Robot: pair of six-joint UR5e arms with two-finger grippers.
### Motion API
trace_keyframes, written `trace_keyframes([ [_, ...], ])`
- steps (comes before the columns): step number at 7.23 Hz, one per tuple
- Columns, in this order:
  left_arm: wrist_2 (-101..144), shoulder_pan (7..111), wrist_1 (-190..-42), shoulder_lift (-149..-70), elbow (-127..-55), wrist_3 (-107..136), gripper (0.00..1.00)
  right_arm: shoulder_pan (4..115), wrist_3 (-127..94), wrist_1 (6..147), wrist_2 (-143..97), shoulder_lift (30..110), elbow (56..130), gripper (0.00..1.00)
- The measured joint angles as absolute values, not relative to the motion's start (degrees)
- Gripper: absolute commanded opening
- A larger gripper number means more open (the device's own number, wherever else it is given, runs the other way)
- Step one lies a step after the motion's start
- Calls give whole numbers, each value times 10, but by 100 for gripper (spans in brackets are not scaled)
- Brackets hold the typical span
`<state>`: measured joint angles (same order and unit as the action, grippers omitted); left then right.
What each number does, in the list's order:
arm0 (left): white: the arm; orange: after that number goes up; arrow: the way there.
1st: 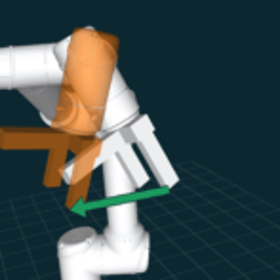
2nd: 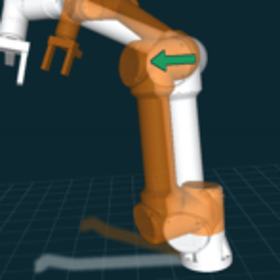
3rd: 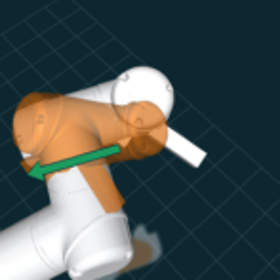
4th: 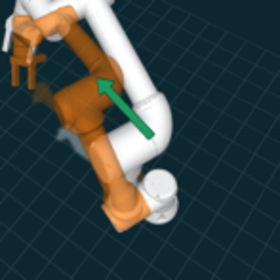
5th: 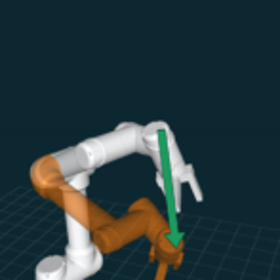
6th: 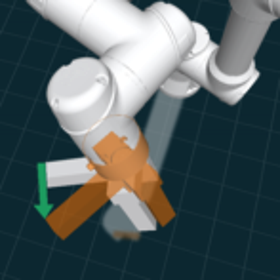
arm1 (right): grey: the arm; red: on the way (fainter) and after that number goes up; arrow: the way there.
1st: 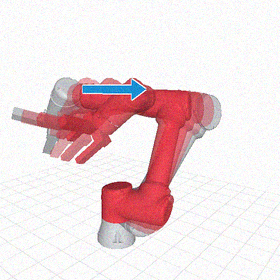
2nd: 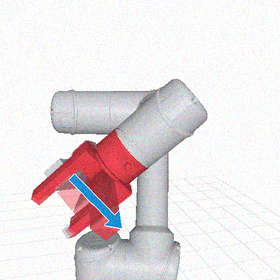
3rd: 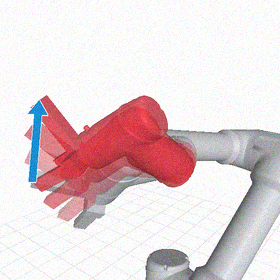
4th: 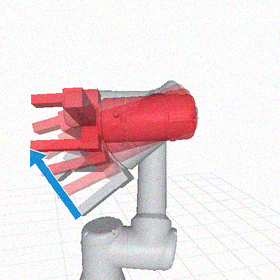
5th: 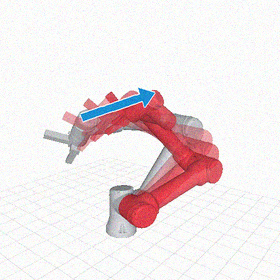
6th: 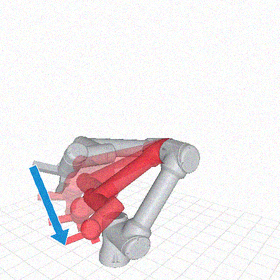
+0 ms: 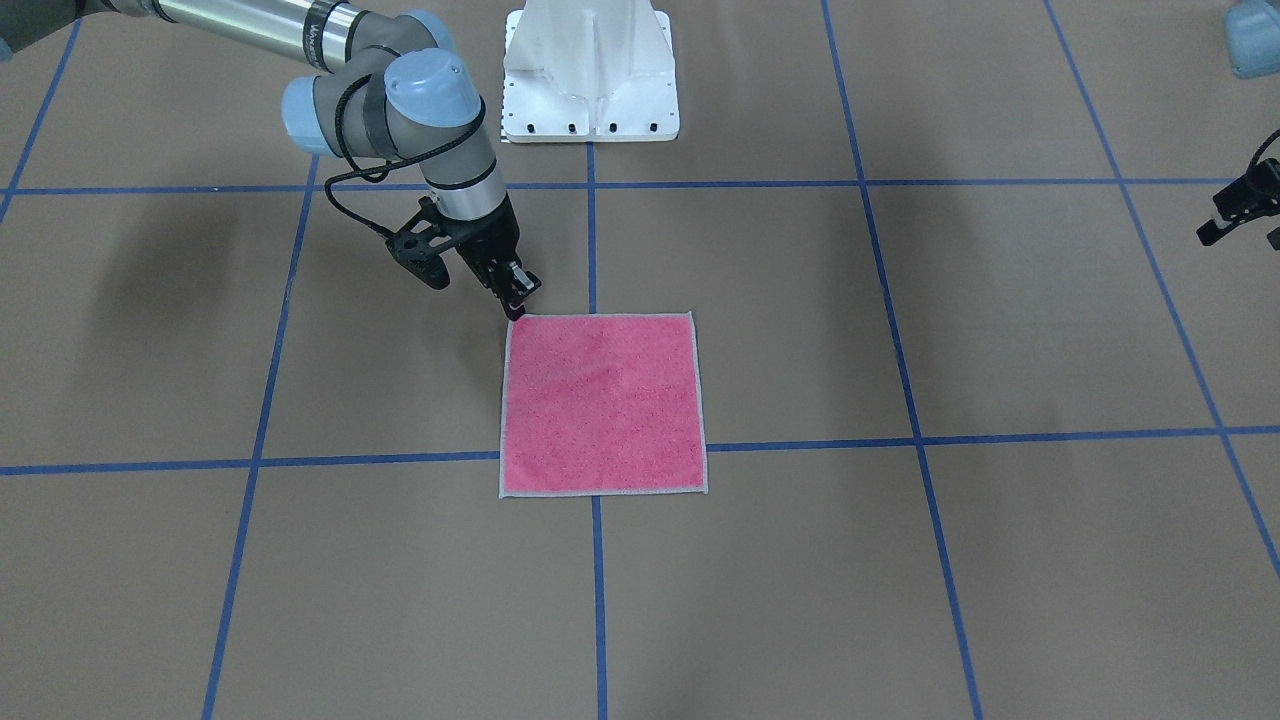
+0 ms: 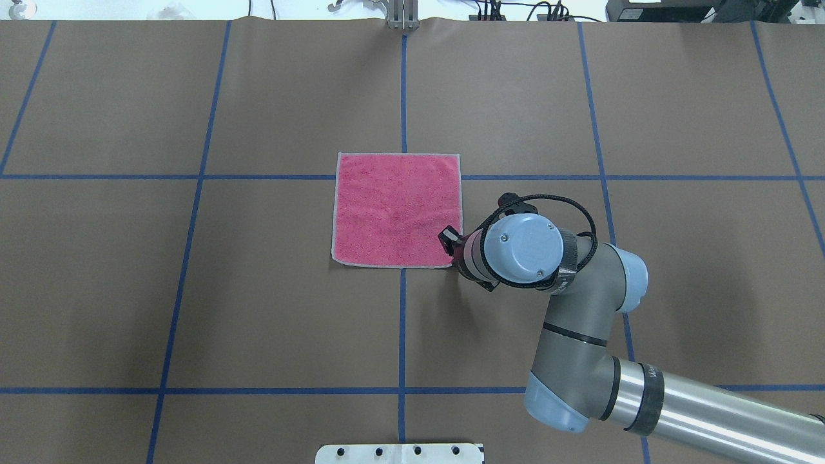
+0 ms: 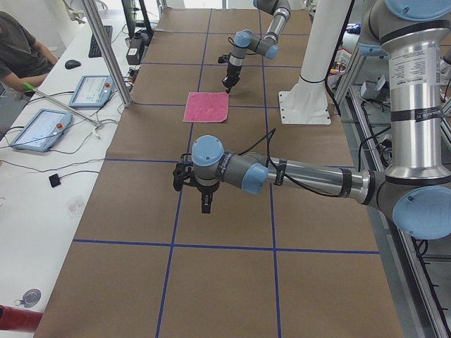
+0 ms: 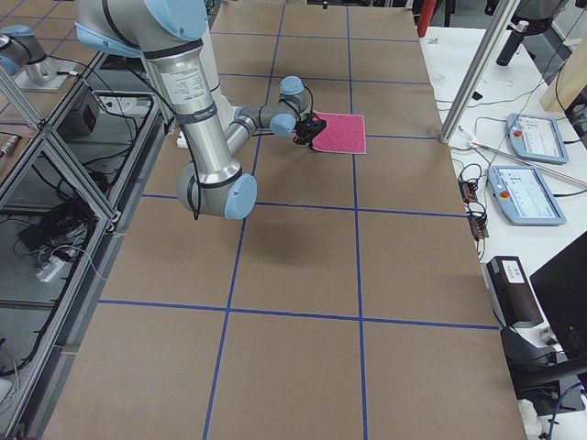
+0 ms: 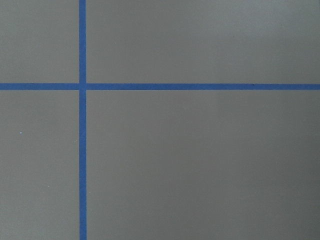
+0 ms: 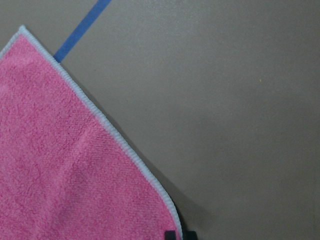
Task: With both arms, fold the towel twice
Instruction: 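Bring the left gripper to the towel's opposite near corner while the right gripper holds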
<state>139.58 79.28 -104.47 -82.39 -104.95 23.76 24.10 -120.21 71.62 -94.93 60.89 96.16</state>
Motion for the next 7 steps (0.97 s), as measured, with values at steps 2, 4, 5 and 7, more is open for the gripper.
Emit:
trace_keyframes([
  [2, 1392, 750, -1099, -850, -1047, 358, 99, 246, -1200, 716, -952, 615, 974, 0],
  [4, 1372, 682, -1129, -917, -1046, 498, 99, 251, -1198, 716, -957, 628, 996, 0],
  [5, 1351, 640, -1132, -954, -1045, 561, 99, 252, -1198, 716, -963, 632, 1002, 0],
  [7, 1299, 539, -1131, -1020, -1044, 738, 99, 254, -1198, 715, -980, 635, 1007, 0],
])
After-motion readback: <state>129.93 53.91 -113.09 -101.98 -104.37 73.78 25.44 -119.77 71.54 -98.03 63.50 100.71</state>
